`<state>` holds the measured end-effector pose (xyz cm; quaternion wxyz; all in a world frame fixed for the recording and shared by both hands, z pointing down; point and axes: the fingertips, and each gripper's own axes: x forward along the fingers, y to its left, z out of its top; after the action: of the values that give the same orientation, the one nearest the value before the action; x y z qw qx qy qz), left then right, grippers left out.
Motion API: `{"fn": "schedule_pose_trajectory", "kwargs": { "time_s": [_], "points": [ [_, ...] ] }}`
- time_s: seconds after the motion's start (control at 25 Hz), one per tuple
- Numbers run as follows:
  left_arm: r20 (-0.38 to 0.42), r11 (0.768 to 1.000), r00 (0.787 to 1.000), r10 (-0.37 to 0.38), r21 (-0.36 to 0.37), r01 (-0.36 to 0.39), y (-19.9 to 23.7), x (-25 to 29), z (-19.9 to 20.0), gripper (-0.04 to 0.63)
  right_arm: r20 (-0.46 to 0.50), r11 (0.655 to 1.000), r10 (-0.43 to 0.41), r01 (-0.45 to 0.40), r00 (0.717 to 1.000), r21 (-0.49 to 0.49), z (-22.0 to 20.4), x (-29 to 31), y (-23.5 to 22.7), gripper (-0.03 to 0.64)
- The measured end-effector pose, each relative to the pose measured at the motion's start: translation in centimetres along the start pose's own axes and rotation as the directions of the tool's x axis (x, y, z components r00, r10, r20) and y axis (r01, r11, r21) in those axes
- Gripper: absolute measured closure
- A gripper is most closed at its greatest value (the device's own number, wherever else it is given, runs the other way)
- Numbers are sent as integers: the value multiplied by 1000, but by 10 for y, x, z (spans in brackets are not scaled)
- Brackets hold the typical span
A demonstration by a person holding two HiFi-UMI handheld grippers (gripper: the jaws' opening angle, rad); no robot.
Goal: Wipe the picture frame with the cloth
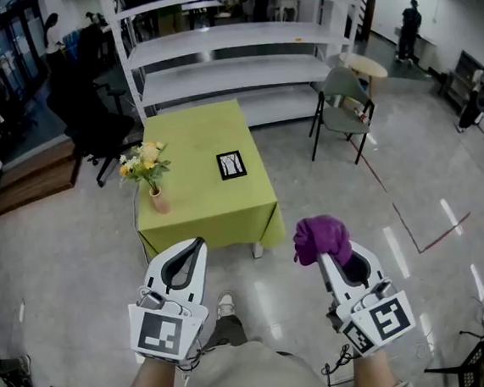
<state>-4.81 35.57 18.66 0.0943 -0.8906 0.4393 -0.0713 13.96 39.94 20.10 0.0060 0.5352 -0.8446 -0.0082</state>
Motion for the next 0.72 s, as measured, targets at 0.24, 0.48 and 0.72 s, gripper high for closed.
{"fn": "schedule_pose_trajectory", "kwargs": {
  "time_s": [0.24,0.48,0.72],
  "points": [
    [-18,1000,1000,10,11,-10,11,25,-17,588,-7,1000,14,-14,1000,22,-19,30,-17,536],
    [-38,1000,999,16,6,-15,31,66,-36,588,-30,999,27,-26,999,27,-33,70,-40,535],
    [-54,1000,998,17,1,-17,63,117,-63,588,-51,999,29,-28,998,26,-47,124,-63,535]
  ]
}}
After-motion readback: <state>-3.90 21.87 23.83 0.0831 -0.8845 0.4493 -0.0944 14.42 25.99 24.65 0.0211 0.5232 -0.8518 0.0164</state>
